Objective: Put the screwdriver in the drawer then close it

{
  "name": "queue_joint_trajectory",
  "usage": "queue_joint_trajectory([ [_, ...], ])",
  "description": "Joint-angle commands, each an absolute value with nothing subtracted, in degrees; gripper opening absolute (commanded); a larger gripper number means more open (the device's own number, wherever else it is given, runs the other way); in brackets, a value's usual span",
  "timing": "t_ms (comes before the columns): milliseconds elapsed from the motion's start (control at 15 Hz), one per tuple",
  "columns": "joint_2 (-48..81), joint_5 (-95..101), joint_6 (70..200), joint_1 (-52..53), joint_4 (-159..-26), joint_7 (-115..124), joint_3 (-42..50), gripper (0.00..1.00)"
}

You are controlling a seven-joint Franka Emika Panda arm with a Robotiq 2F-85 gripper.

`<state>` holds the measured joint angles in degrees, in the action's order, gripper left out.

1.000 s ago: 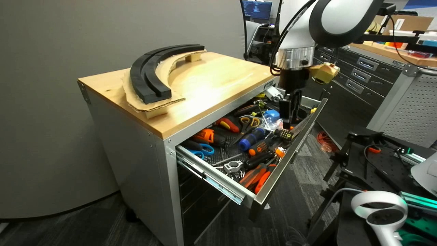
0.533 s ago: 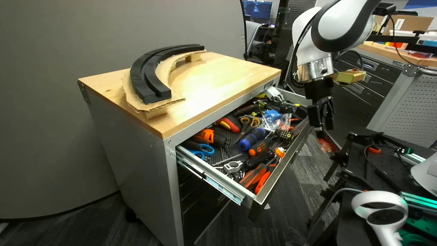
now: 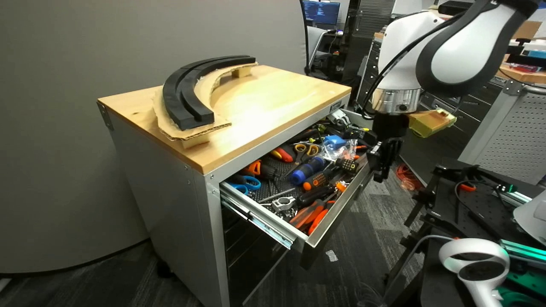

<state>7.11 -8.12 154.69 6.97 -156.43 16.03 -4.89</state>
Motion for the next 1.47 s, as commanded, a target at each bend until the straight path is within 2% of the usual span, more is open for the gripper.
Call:
queue_joint_trajectory([
  [0, 8.45, -0.37, 166.83, 12.06, -156.75, 27.06, -5.00, 0.00],
  [133, 9.24, 9.08, 171.58, 16.04, -156.08, 34.95, -1.18, 0.00],
  [400, 12.19, 30.16, 176.03, 29.75, -151.46, 50.19, 15.08, 0.00],
  [667, 17.16, 44.23, 182.29, 37.88, -145.98, 63.17, 25.98, 0.00],
  [1133, 30.84, 38.82, 196.18, 37.72, -137.39, 64.77, 27.35, 0.00],
  [1400, 35.74, 35.88, 199.52, 37.88, -134.01, 64.06, 27.57, 0.00],
])
